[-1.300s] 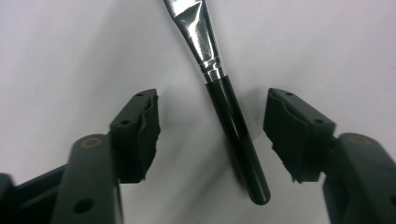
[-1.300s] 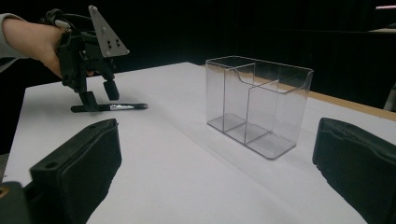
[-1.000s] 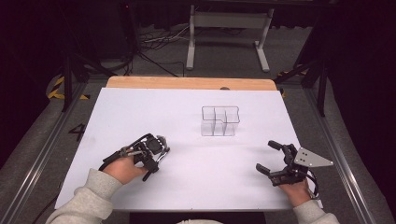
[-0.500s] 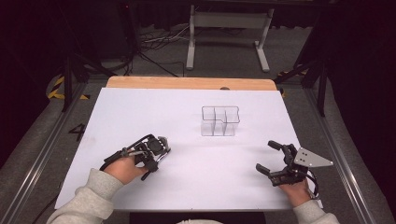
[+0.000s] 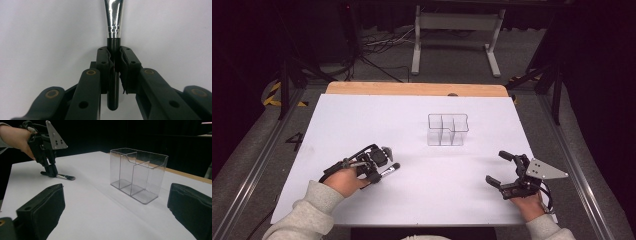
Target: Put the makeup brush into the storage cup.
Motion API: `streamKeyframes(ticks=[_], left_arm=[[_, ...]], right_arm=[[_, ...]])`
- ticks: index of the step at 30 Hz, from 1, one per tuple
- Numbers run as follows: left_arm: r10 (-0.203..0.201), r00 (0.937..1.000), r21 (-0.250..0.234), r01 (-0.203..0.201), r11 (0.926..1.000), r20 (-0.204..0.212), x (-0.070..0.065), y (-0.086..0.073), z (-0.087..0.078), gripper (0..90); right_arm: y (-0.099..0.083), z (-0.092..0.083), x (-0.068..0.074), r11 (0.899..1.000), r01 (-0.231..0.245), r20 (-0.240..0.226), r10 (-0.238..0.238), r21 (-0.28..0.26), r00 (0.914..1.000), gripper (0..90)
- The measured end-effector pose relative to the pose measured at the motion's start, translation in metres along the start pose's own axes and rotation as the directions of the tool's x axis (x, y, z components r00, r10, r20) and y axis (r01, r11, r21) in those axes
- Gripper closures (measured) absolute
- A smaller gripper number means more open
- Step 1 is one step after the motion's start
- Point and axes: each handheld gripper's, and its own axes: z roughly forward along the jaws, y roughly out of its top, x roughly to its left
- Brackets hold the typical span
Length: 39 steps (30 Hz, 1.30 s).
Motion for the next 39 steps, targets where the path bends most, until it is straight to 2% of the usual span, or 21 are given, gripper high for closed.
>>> streamKeyframes(ticks=[5,9,12,13,15,16,17,19,20,21,23,27,30,32,34,35,36,38,39], left_arm=[[-0.009,1.0000,-0.033,0.009,0.9994,-0.002,0.000,-0.001,-0.004,79.0],[-0.001,1.0000,-0.067,0.001,0.9977,0.000,0.000,-0.003,-0.012,78.9],[-0.002,0.9999,-0.123,0.004,0.9924,0.015,0.001,-0.005,-0.017,78.9],[-0.002,0.9999,-0.123,0.004,0.9924,0.015,0.001,-0.005,-0.017,78.9],[-0.009,0.9998,-0.159,0.012,0.9871,0.020,0.001,-0.006,-0.021,78.9],[-0.013,0.9996,-0.194,0.018,0.9808,0.027,0.002,-0.006,-0.024,78.9],[-0.013,0.9996,-0.194,0.018,0.9808,0.027,0.002,-0.006,-0.024,78.9],[-0.024,0.9989,-0.245,0.033,0.9689,0.040,0.001,-0.008,-0.030,79.0],[-0.024,0.9989,-0.245,0.033,0.9689,0.040,0.001,-0.008,-0.030,78.9],[-0.021,0.9989,-0.266,0.032,0.9635,0.043,0.002,-0.009,-0.032,78.9],[-0.030,0.9984,-0.322,0.044,0.9457,0.048,0.002,-0.012,-0.036,78.9],[-0.034,0.9976,-0.405,0.056,0.9128,0.061,0.002,-0.016,-0.038,78.9],[-0.028,0.9977,-0.467,0.054,0.8824,0.061,0.000,-0.019,-0.040,78.9],[-0.028,0.9964,-0.511,0.066,0.8570,0.080,0.000,-0.021,-0.042,78.9],[-0.023,0.9959,-0.556,0.068,0.8285,0.087,0.000,-0.023,-0.044,78.9],[-0.023,0.9959,-0.556,0.068,0.8285,0.087,0.000,-0.023,-0.044,78.9],[-0.022,0.9956,-0.580,0.071,0.8115,0.091,0.001,-0.025,-0.044,78.9],[-0.009,0.9947,-0.614,0.070,0.7864,0.102,0.001,-0.027,-0.045,78.9],[-0.003,0.9944,-0.644,0.071,0.7614,0.105,-0.001,-0.028,-0.044,78.9]], right_arm=[[0.000,-0.001,-0.001,1.000,0.003,0.014,-0.003,0.003,0.9999,1.8],[0.000,-0.001,-0.001,1.000,0.005,0.024,-0.005,0.007,0.9997,1.7],[0.000,-0.001,-0.001,1.000,0.004,0.028,-0.005,0.013,0.9996,1.7],[0.000,-0.001,-0.001,1.000,0.003,0.027,-0.003,0.013,0.9996,1.7],[0.000,-0.001,-0.001,1.000,0.002,0.027,-0.002,0.015,0.9996,1.7],[0.000,-0.001,-0.001,1.000,0.001,0.027,-0.002,0.016,0.9996,1.7],[0.000,-0.001,-0.001,1.000,0.001,0.027,-0.002,0.016,0.9996,1.7],[0.000,-0.001,-0.001,1.000,0.001,0.027,-0.002,0.015,0.9996,1.7],[0.000,-0.001,-0.001,1.000,0.000,0.027,-0.001,0.015,0.9996,1.7],[0.000,-0.001,-0.001,1.000,0.000,0.027,-0.001,0.014,0.9996,1.7],[0.000,-0.001,-0.001,1.000,0.000,0.027,0.000,0.013,0.9996,1.7],[0.000,-0.001,-0.001,1.000,-0.003,0.024,0.003,0.012,0.9997,1.7],[0.000,-0.001,-0.001,1.000,-0.001,0.023,0.001,0.012,0.9997,1.7],[0.000,-0.001,-0.001,1.000,0.000,0.022,0.000,0.008,0.9998,1.7],[0.000,-0.001,-0.001,1.000,-0.003,0.022,0.003,0.009,0.9998,1.7],[0.000,-0.001,-0.001,1.000,-0.003,0.022,0.003,0.009,0.9998,1.7],[0.000,-0.001,-0.001,1.000,-0.003,0.021,0.003,0.009,0.9998,1.7],[0.000,-0.001,-0.001,1.000,-0.001,0.019,0.001,0.008,0.9998,1.7],[0.000,-0.001,-0.001,1.000,-0.001,0.019,0.001,0.008,0.9998,1.7]])
